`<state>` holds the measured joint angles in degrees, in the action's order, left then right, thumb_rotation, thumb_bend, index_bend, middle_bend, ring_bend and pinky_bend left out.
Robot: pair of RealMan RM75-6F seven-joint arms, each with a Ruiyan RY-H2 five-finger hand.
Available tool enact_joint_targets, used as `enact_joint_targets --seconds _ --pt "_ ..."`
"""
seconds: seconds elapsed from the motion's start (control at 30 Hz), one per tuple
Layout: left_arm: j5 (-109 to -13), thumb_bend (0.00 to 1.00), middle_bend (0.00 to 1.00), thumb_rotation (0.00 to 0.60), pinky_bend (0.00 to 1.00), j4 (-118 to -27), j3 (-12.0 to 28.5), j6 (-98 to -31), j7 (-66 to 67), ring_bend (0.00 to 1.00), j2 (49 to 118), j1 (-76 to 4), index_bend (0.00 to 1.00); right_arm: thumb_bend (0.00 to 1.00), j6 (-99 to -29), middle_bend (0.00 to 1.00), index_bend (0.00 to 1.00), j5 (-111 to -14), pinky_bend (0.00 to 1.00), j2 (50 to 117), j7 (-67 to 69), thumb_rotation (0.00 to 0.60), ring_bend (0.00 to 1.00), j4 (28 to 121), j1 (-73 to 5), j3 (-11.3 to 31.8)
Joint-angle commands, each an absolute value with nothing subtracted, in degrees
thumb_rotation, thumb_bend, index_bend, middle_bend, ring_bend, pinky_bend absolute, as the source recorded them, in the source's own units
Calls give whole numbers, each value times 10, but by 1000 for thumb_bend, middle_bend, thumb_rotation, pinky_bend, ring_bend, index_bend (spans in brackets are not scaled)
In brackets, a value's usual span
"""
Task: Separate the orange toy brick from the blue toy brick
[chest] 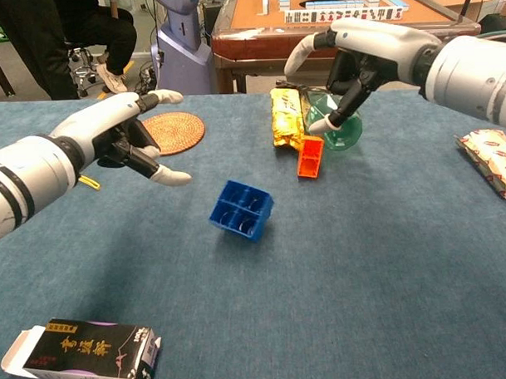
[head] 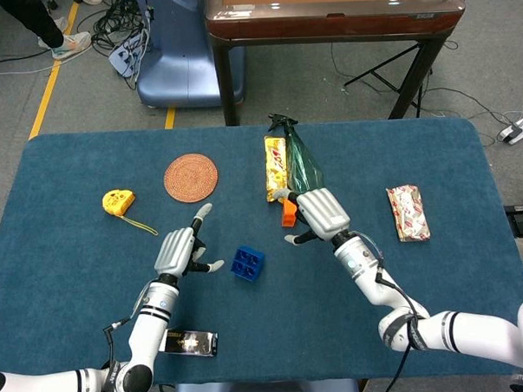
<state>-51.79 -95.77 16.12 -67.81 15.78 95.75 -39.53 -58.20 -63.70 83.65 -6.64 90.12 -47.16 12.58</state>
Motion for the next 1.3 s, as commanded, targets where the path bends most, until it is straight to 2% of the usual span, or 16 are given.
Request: enact_joint_targets --seconds 0.03,0.1,0.17,0.27,0.33,0.4,0.47,0.53,0.6,0.63,0.73,0.8,0.9,1.3 --pt "-516 0 983 600 1000 -979 155 -688 179 998 937 -388 0 0 -599 1000 234 -654 1000 812 -75 600 1000 919 -453 115" --pt "-527 0 951 600 1000 -990 149 -696 184 981 924 -381 1 0 -612 987 263 -666 1000 796 -87 600 1000 930 -441 107" --pt "-555 0 911 600 1000 -997 135 -710 192 964 906 -372 19 0 -631 960 335 -681 1000 778 -102 600 1000 941 -426 95" --pt "-609 0 812 600 1000 -993 110 -741 205 921 882 -355 47 0 -660 893 390 -704 1000 754 -123 600 996 954 -401 78" --pt "-638 0 696 600 1000 -989 94 -757 209 846 862 -341 57 0 -676 812 394 -718 1000 735 -134 600 943 963 -384 66" --pt "-655 0 614 600 985 -987 81 -766 210 780 842 -329 64 0 -688 720 394 -728 979 716 -140 600 842 972 -370 57" --pt "-666 0 580 600 960 -987 71 -775 199 731 820 -312 116 0 -699 635 394 -733 882 692 -146 600 731 984 -351 47" --pt "-669 0 576 600 926 -989 63 -778 185 681 799 -297 165 0 -710 565 396 -737 728 673 -149 600 620 990 -336 39" --pt "-683 0 559 600 863 -983 51 -783 171 596 775 -281 181 0 -719 524 404 -741 621 655 -150 600 553 992 -319 30" --pt "-697 0 540 568 817 -976 43 -786 158 539 762 -272 190 0 -722 499 409 -742 561 644 -151 600 517 991 -310 25" --pt "-729 0 505 414 709 -961 29 -796 102 434 733 -248 230 0 -732 445 410 -745 458 625 -141 600 453 986 -285 14" --pt "-743 0 485 378 658 -948 23 -809 81 384 719 -234 250 0 -741 428 410 -747 444 618 -127 600 439 981 -269 8" --pt "-760 0 453 379 620 -930 18 -830 64 337 700 -213 255 0 -759 401 410 -754 444 610 -113 600 402 967 -242 0" --pt "-826 0 420 385 626 -890 -17 -885 106 331 677 -149 173 0 -815 387 410 -777 444 594 -73 600 391 944 -162 -13"
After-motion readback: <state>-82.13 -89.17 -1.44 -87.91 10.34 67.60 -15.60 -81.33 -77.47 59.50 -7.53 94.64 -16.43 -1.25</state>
